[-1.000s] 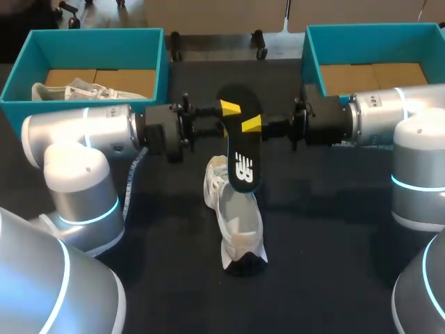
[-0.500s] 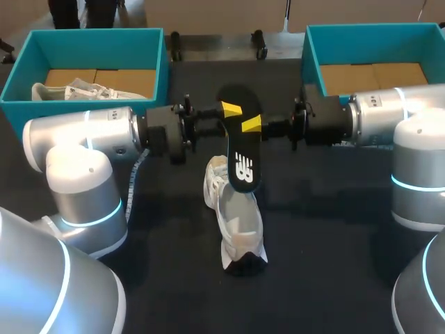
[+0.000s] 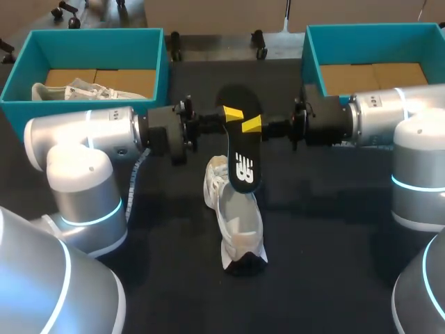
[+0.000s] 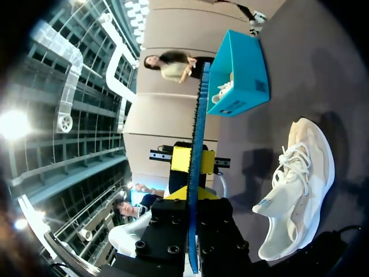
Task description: Take the shoe out of the shoebox, open the shoe tongue, remove and reinsert the insole, then place the shoe into the shoebox
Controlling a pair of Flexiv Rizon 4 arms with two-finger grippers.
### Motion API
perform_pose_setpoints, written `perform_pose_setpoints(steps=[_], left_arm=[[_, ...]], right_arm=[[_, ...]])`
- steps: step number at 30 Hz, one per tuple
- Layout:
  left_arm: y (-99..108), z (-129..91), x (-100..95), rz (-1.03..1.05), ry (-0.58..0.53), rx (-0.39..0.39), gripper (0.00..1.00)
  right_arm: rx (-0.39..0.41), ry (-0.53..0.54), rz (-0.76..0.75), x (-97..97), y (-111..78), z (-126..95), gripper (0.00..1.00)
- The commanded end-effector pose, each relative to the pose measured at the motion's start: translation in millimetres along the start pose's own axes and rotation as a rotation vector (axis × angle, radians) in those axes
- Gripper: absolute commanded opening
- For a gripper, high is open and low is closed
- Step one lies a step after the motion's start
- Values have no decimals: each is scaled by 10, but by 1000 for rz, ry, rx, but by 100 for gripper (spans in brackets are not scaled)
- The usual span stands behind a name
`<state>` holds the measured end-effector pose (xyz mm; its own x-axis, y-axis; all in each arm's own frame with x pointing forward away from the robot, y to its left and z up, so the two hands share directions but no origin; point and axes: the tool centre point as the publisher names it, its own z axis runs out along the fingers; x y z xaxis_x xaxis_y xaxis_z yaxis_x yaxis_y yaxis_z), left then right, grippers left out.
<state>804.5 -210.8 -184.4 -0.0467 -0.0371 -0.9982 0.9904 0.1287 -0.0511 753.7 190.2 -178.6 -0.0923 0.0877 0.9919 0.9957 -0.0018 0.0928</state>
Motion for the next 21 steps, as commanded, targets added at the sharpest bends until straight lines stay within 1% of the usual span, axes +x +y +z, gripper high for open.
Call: perform_pose_setpoints(steps=[1, 2, 4, 5, 6, 9, 12, 15, 16, 18, 21], left_arm=[[-6, 14, 8, 4, 1, 7, 0], [-10, 10, 7, 6, 2, 7, 0], [-16, -6, 3, 7, 3, 8, 0], [-19, -15, 1, 9, 5, 7, 0], [-22, -30, -1, 9, 7, 8, 0], [-31, -75, -1, 7, 17, 7, 0], [-42, -131, 9, -2, 32, 11, 0], [-41, -211, 24, -42, 55, 30, 0], [-39, -240, 28, -66, 62, 49, 0], [-41, -296, 34, -104, 78, 70, 0], [-58, -379, 45, -149, 103, 94, 0]], right_arm=[[-2, -1, 0, 1, 1, 13, 0], [5, 7, -15, 15, 1, 6, 0], [8, -5, -38, 38, -1, -15, 38], [7, -7, -51, 44, -7, -38, 86], [9, -13, -63, 51, -13, -62, 100], [6, -26, -106, 68, -47, -159, 100], [24, -53, -152, 84, -86, -265, 100], [62, -107, -217, 97, -129, -378, 100], [82, -135, -250, 107, -141, -416, 100], [149, -168, -290, 95, -161, -483, 100], [149, -168, -290, 95, -161, -483, 100]])
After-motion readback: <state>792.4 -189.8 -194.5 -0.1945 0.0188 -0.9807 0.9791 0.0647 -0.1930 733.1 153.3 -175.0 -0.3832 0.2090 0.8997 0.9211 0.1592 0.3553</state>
